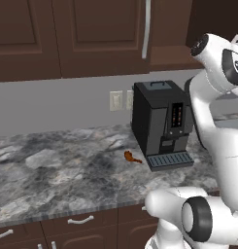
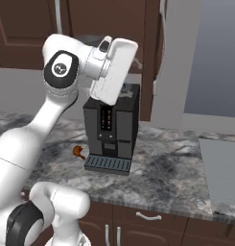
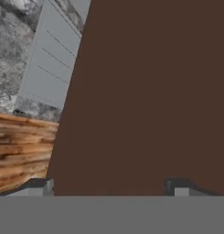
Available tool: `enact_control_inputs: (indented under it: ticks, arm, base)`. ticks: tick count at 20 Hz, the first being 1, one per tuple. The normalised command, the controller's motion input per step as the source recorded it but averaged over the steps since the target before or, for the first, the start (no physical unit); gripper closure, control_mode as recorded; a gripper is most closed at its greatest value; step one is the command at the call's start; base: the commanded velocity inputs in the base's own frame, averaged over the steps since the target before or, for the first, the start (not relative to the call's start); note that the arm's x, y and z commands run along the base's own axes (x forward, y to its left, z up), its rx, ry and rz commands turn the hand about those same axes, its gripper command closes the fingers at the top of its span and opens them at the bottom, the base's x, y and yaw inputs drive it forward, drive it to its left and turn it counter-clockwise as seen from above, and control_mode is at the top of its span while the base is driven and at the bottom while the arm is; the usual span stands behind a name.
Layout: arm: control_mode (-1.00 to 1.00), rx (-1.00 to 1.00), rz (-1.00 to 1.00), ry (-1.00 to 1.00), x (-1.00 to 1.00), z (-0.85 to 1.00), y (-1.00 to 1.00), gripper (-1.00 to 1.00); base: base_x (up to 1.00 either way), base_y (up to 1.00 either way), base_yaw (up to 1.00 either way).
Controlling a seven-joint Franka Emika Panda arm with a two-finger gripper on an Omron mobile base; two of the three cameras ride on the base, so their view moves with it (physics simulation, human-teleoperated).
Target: Retrieve the tupperware from the cabinet, then place the raw meat into the tupperware to avoid contamination.
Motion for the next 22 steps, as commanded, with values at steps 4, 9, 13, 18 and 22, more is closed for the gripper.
enact_control_inputs:
  ticks: [4,9,13,18,22]
  arm:
    - [-1.00,0.04,0.14,-0.04,-0.13,-0.17,0.29,-1.00]
    - [-1.00,0.07,0.17,-0.10,-0.10,-0.06,0.38,-1.00]
    - [-1.00,0.18,0.22,-0.22,0.00,-0.08,0.47,-1.00]
    - [-1.00,0.28,0.18,-0.30,0.00,-0.11,0.31,-1.00]
    - [-1.00,0.37,0.12,-0.36,0.00,-0.07,0.20,-1.00]
  base:
    - [0.00,0.00,0.00]
    - [0.00,0.00,0.00]
    - [0.00,0.00,0.00]
    - [0.00,0.00,0.00]
    - [0.00,0.00,0.00]
